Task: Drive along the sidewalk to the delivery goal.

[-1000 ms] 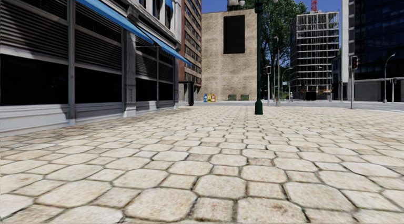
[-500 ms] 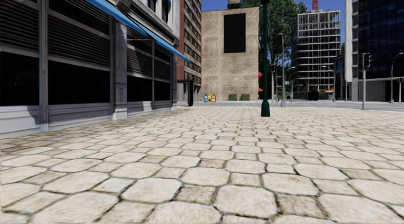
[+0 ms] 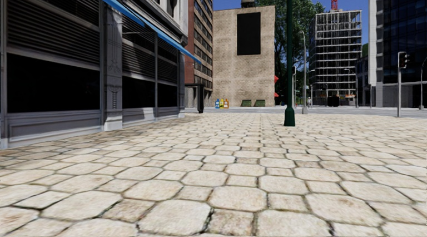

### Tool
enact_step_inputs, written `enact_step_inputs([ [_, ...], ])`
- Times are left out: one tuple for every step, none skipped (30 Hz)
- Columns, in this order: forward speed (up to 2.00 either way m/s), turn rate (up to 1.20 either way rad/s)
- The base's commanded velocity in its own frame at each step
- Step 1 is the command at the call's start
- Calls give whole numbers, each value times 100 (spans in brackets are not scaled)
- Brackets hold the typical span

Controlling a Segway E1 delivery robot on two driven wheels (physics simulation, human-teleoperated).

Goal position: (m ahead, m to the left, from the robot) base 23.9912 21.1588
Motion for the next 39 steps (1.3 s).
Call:
enact_step_inputs([
  [200, 0],
  [200, 0],
  [200, 0],
  [200, 0],
  [200, 0],
  [200, 0],
  [200, 0],
  [200, 0],
  [200, 0],
  [200, 0],
  [200, 0],
  [200, 0],
  [200, 0],
  [200, 0],
  [200, 0],
  [200, 0],
  [200, 0],
  [200, 0],
  [200, 0],
  [200, 0],
  [200, 0],
  [200, 0],
  [200, 0],
  [200, 0],
  [200, 0],
  [200, 0],
  [200, 0],
  [200, 0],
  [200, 0],
  [200, 0],
  [200, 0],
  [200, 0],
  [200, 0],
  [200, 0],
  [200, 0],
  [200, 0],
  [200, 0],
  [200, 0],
  [200, 0],
])
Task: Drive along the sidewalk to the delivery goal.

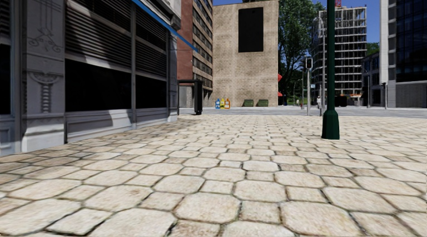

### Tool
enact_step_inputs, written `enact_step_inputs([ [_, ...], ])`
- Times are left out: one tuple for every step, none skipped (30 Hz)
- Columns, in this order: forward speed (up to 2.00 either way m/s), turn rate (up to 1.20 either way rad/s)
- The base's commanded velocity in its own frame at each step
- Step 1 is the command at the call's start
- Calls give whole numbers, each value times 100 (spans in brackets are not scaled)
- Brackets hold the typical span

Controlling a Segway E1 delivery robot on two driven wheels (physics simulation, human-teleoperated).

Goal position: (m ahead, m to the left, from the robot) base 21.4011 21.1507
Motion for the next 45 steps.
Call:
enact_step_inputs([
  [200, 0],
  [200, 0],
  [200, 0],
  [200, 0],
  [200, 0],
  [200, 0],
  [200, 0],
  [200, 0],
  [200, 0],
  [200, 0],
  [200, 0],
  [200, 0],
  [200, 0],
  [200, 0],
  [200, 0],
  [200, 0],
  [200, 0],
  [200, 0],
  [200, 0],
  [200, 0],
  [200, 0],
  [200, 0],
  [200, 0],
  [200, 0],
  [200, 0],
  [200, 0],
  [200, 0],
  [200, 0],
  [200, 0],
  [200, 0],
  [200, 0],
  [200, 0],
  [200, 0],
  [200, 0],
  [200, 0],
  [200, 0],
  [200, 0],
  [200, 0],
  [200, 0],
  [200, 0],
  [200, 0],
  [200, 0],
  [200, 0],
  [200, 0],
  [200, 0],
])
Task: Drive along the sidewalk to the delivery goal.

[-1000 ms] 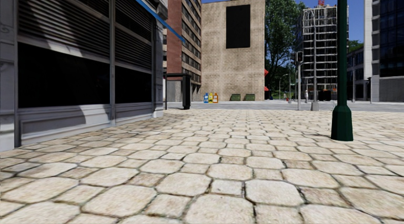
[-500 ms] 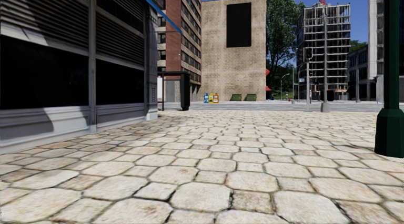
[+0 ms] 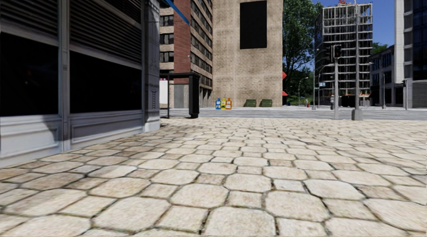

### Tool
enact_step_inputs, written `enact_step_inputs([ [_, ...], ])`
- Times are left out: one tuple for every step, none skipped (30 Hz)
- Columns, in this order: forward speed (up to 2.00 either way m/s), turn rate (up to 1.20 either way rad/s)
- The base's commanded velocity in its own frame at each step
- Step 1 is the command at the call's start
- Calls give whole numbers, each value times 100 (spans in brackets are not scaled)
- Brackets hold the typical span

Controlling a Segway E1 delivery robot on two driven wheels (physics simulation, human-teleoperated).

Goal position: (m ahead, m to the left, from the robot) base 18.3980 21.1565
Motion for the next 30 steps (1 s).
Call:
enact_step_inputs([
  [200, 0],
  [200, 0],
  [200, 0],
  [200, 0],
  [200, 0],
  [200, 0],
  [200, 0],
  [200, 0],
  [200, 0],
  [200, 0],
  [200, 0],
  [200, 0],
  [200, 0],
  [200, 0],
  [200, 0],
  [200, 0],
  [200, 0],
  [200, 0],
  [200, 0],
  [200, 0],
  [200, 0],
  [200, 0],
  [200, 0],
  [200, 0],
  [200, 0],
  [200, 0],
  [200, 0],
  [200, 0],
  [200, 0],
  [200, 0],
])
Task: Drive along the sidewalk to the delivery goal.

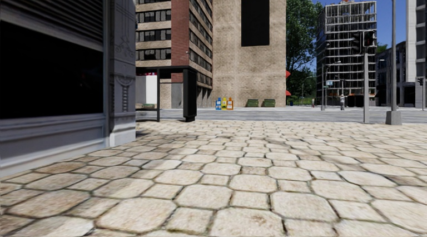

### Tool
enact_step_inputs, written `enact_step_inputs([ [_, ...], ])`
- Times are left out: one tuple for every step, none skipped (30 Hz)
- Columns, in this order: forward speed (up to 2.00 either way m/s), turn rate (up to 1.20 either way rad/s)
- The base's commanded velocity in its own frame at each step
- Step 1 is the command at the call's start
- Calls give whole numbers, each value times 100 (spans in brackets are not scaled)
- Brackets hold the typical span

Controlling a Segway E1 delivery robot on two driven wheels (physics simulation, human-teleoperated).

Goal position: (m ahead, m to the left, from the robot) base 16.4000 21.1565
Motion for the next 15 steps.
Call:
enact_step_inputs([
  [200, 0],
  [200, 0],
  [200, 0],
  [200, 0],
  [200, 0],
  [200, 0],
  [200, 0],
  [200, 0],
  [200, 0],
  [200, 0],
  [200, 0],
  [200, 0],
  [200, 0],
  [200, 0],
  [200, 0],
])
